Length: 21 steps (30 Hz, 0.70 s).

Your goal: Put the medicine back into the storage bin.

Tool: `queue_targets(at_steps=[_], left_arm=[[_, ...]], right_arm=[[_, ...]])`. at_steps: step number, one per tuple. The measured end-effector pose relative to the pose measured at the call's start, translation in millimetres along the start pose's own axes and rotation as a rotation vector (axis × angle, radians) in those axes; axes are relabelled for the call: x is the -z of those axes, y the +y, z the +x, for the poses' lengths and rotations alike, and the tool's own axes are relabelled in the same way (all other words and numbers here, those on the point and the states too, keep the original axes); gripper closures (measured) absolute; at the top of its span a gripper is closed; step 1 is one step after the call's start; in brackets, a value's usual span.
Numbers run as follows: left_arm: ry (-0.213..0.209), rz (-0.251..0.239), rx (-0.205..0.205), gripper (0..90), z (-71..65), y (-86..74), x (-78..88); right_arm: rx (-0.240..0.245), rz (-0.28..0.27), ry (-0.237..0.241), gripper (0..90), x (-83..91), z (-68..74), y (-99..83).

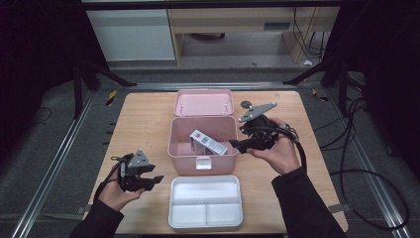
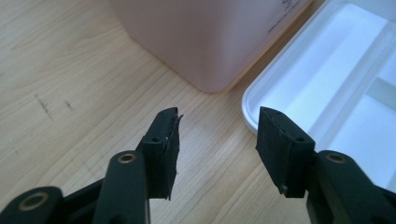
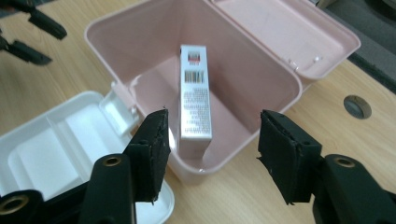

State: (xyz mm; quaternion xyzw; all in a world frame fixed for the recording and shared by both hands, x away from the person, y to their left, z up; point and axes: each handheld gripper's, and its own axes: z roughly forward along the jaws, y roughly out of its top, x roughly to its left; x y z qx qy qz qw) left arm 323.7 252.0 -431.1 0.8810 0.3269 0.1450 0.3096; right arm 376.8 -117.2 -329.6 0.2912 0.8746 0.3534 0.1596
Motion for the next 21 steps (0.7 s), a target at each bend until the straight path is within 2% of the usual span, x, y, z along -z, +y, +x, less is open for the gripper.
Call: queue_targets(at_steps=[4,8,12,15,20,21], left_arm=[[-0.016,-0.018,-0.016,52.0,-1.8,0.2,-0.2],[-0.012,0.007,-0.027,53.9,-4.3,0.9,-1.2],[-0.021,0.025,-0.059,54.0,-9.0,1.9,-4.0],[-0.053,0.031,-0.058,56.4,-13.2,2.9,-6.5],[-0.076,0.058,-0.1,58.9,-20.6,4.4,-9.5],[-0.092,0.061,-0.105,59.2,-22.7,4.9,-10.2]], right_arm=[[0.01,0.005,0.02,44.0,0.7,1.4,-20.3],[0.015,0.029,0.031,43.9,-1.6,2.0,-42.7],[0.031,0.055,0.036,43.2,-5.9,6.3,-61.9],[0.048,0.078,0.057,42.9,-11.4,10.5,-74.7],[0.07,0.097,0.084,42.6,-21.4,15.6,-91.4],[0.076,0.099,0.09,42.7,-22.7,16.3,-93.1]])
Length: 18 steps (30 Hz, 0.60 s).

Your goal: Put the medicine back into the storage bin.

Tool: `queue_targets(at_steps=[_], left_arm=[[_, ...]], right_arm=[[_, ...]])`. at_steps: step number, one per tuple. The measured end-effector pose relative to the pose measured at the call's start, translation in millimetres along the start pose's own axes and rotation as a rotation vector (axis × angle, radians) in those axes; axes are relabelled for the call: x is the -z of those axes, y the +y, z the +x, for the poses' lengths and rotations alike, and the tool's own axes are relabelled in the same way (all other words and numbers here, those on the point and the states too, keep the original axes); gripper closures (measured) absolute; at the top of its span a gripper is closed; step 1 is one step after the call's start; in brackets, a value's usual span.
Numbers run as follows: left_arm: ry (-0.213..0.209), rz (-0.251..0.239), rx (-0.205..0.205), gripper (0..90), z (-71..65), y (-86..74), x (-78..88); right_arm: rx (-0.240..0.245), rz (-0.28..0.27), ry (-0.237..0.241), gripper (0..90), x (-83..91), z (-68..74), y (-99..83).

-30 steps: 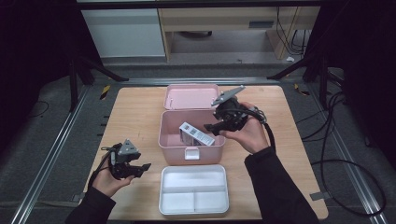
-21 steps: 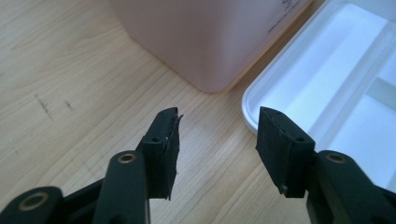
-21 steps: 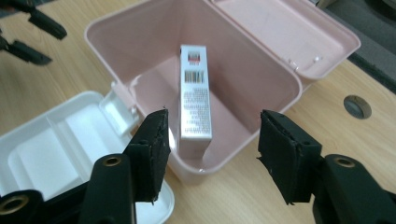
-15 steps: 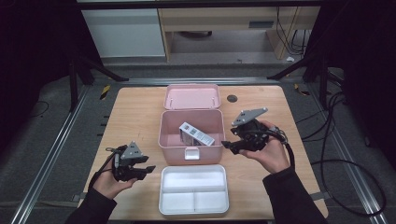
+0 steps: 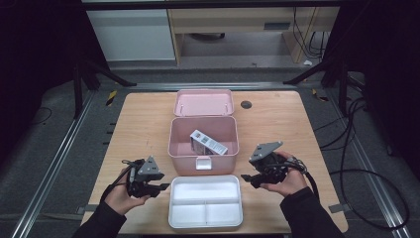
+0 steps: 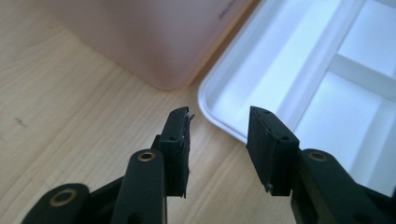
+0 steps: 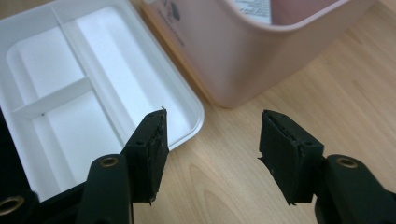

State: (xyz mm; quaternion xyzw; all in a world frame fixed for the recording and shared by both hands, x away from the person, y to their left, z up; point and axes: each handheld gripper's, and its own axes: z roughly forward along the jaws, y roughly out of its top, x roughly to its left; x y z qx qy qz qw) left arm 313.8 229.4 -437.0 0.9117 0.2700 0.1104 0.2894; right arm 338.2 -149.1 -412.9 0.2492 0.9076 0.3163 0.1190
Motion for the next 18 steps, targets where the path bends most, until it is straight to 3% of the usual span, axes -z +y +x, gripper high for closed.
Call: queue_targets(at_steps=[6,13,18], left_arm=[[-0.053,0.041,-0.024,63.2,-10.4,5.8,-3.9],[-0.099,0.093,-0.098,66.2,-21.4,9.8,-13.9],[-0.126,0.133,-0.126,67.0,-27.6,11.1,-24.9]], right_arm=[[0.05,0.019,0.057,43.7,-15.9,9.1,-6.5],[0.107,0.08,0.114,46.6,-37.4,22.1,-7.6],[0.149,0.118,0.154,52.2,-48.3,33.2,-7.0]])
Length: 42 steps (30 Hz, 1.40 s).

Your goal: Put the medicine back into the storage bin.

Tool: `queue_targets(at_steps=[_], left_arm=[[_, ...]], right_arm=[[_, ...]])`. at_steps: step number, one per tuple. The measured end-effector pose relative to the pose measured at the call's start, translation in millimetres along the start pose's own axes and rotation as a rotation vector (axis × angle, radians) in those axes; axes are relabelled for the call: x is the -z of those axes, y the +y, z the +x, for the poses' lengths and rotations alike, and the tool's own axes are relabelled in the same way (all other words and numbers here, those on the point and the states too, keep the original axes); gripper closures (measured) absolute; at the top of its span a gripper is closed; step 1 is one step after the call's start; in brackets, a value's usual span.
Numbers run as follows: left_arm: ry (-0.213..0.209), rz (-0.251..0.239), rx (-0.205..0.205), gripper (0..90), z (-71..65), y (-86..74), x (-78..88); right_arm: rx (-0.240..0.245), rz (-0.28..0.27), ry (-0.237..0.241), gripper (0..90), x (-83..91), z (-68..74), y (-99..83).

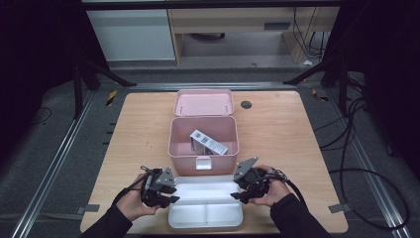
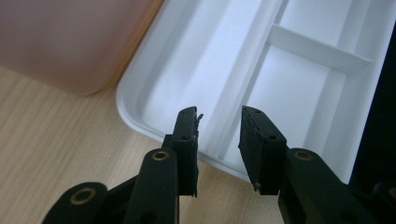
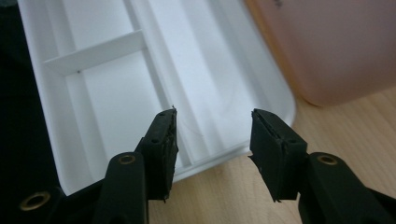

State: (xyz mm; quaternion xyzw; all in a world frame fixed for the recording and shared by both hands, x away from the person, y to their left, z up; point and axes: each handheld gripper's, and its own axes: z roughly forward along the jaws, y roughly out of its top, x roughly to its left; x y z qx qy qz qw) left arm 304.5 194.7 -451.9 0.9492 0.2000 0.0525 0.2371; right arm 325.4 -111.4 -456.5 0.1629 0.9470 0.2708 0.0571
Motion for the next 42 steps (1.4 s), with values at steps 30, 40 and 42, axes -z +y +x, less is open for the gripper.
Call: queue_targets(at_steps=[30,40,42], left_arm=[[-0.057,0.162,-0.105,80.6,0.8,7.7,-39.9],[-0.104,0.184,-0.165,84.2,4.3,10.0,-40.1],[-0.117,0.188,-0.17,84.7,5.9,10.7,-39.2]], right_arm=[[0.101,0.222,0.073,77.6,-42.6,9.5,9.7],[0.095,0.246,0.085,82.8,-42.6,8.7,12.3],[0.094,0.256,0.095,83.1,-42.3,8.6,13.5]])
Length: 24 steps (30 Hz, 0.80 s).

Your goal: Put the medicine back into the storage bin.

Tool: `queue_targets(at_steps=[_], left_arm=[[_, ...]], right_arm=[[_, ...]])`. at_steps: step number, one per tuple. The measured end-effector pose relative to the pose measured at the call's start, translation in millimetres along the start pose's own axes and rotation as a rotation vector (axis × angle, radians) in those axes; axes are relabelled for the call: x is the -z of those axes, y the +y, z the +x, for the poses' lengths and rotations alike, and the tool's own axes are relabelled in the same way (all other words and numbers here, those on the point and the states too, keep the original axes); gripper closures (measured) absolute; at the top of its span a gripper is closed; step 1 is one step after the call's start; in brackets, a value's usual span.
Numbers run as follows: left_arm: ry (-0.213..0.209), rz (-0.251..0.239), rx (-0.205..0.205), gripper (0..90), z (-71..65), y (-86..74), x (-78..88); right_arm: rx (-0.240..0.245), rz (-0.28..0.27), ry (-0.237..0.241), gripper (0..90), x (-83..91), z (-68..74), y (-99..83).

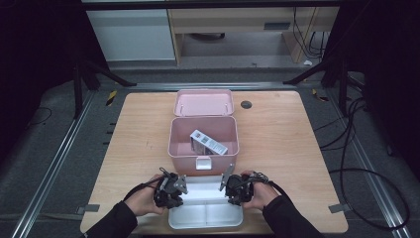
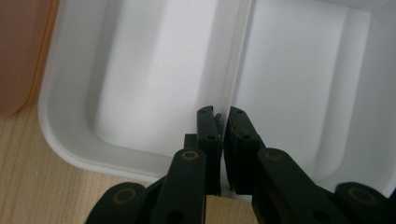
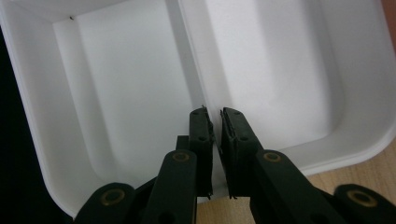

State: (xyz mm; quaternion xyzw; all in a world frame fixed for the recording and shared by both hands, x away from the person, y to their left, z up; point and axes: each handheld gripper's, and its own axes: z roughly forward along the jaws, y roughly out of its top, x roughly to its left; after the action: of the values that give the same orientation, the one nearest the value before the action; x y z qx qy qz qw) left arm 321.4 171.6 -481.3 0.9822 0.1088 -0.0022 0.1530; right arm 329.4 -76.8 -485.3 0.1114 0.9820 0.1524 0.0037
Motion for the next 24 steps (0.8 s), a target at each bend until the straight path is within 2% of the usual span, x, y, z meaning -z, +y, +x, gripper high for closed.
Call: queue_targets(at_steps=[6,11,12,19,24], left_arm=[[0.005,-0.005,-0.03,85.1,-2.9,3.6,17.8],[-0.002,-0.039,-0.042,85.1,-10.4,6.6,44.7],[0.003,-0.045,-0.055,85.3,-13.0,8.2,52.6],[0.022,-0.06,-0.075,86.1,-21.4,17.7,91.6],[0.041,-0.073,-0.081,86.3,-14.3,26.8,119.4]], right_arm=[[0.009,-0.018,0.003,83.9,13.9,4.4,2.3],[0.005,-0.066,0.013,84.2,34.9,11.5,0.5],[0.005,-0.076,0.018,84.1,39.4,13.0,0.4],[0.027,-0.114,0.008,84.3,79.3,19.3,7.8],[0.039,-0.151,-0.006,84.4,107.5,13.2,15.0]])
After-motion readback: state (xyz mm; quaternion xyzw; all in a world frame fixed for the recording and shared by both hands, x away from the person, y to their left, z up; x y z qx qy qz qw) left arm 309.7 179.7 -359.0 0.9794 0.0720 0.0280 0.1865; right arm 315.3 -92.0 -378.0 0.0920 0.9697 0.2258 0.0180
